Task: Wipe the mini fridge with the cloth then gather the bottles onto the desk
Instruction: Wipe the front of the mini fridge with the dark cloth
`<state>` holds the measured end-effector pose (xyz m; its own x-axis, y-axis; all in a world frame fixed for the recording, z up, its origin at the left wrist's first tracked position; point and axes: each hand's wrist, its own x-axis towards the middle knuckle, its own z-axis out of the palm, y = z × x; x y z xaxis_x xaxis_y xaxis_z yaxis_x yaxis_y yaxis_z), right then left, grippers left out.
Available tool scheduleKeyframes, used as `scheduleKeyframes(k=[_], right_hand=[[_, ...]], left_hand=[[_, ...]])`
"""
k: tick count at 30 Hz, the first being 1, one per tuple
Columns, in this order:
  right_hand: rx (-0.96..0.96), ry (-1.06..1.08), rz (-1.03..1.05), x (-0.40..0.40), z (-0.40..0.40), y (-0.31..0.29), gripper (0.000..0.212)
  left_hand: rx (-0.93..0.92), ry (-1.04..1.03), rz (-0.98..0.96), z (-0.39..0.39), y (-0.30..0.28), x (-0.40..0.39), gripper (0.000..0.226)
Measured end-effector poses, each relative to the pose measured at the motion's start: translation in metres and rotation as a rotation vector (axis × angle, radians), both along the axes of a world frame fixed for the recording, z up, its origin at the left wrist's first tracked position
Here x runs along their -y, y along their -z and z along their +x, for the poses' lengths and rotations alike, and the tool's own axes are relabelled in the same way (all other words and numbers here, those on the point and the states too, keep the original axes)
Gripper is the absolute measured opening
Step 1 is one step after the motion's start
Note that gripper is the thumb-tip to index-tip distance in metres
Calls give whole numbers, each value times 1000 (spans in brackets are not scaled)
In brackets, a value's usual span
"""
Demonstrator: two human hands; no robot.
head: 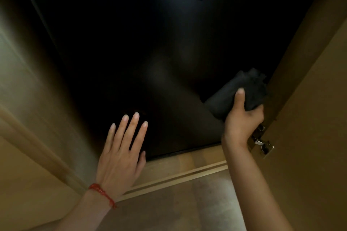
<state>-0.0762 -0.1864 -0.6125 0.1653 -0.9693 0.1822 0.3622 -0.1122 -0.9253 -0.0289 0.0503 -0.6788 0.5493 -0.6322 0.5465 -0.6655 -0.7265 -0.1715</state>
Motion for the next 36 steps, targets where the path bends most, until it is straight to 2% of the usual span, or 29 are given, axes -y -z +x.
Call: scheduleKeyframes(k=[5,14,20,24,30,36], right_hand=[[-12,-5,-92,-3,-2,1,45],[-208,-248,-72,-49,-11,86,44],[-227,-305,-42,-47,-20,78,39],[-237,-416,5,-43,-33,72,26],[-369,-497,49,-45,-69,81,22],[-525,-448,194,-49,-113,101,17]], left_hand=[[-8,5,6,0,-1,-2,64],[-44,4,-45,-6,-12,-12,64],[-134,29,-64,-21,-15,-15,64],[-212,59,-37,-30,-7,-14,64],[-336,74,-60,-49,12,-3,59],[-461,74,26,-81,45,4,57]])
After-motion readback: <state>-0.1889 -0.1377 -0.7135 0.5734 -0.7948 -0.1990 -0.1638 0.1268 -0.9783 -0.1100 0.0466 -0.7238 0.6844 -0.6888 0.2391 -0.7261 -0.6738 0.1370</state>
